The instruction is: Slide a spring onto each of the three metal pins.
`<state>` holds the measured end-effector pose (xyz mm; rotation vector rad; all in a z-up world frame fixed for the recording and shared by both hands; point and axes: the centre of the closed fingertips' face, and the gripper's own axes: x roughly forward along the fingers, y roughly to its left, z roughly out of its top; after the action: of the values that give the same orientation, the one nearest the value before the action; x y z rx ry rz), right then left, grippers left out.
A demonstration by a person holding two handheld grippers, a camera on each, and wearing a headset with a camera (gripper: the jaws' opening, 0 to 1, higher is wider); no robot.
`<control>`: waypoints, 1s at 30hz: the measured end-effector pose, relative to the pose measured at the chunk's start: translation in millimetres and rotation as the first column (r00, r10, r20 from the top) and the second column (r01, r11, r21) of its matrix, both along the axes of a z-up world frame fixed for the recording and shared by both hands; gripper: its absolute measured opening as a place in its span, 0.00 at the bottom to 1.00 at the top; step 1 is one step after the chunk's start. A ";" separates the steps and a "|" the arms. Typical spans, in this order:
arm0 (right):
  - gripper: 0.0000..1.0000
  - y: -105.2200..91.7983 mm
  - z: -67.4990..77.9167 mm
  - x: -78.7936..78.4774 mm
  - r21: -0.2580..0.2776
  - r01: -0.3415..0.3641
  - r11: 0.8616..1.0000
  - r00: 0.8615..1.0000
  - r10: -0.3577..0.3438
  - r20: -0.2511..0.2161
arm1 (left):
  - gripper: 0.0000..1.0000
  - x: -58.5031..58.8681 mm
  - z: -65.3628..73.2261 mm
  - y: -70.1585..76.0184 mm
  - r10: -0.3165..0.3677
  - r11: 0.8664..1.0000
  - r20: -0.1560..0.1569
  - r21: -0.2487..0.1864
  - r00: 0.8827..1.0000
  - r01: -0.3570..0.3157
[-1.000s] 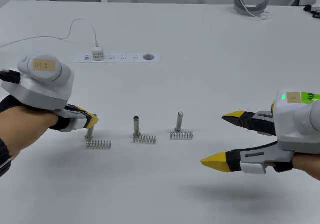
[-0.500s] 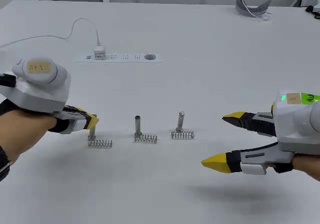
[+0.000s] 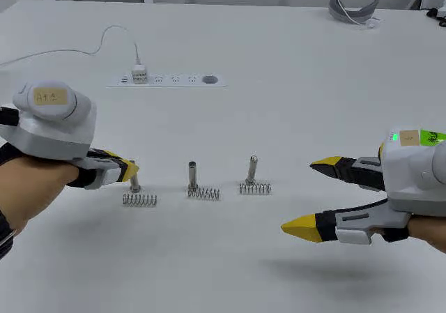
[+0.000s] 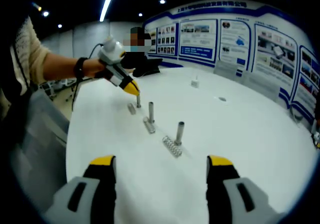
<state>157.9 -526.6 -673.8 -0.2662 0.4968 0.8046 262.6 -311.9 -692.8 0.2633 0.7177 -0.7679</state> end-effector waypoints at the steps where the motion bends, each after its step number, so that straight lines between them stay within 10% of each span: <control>1: 0.75 0.1 -0.1 -0.1 0.000 -0.001 1.000 1.000 0.001 0.000 | 0.08 -0.1 0.1 -0.2 0.001 1.000 0.000 -0.001 1.000 -0.001; 30: 0.75 4.6 -0.1 -1.7 -0.002 -0.009 1.000 1.000 0.009 -0.001 | 0.14 -3.1 5.5 -2.4 -0.017 1.000 0.048 -0.011 0.999 0.017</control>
<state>156.2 -522.0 -673.8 -0.2704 0.4976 0.8134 259.4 -314.3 -687.2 0.2764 0.6667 -0.7793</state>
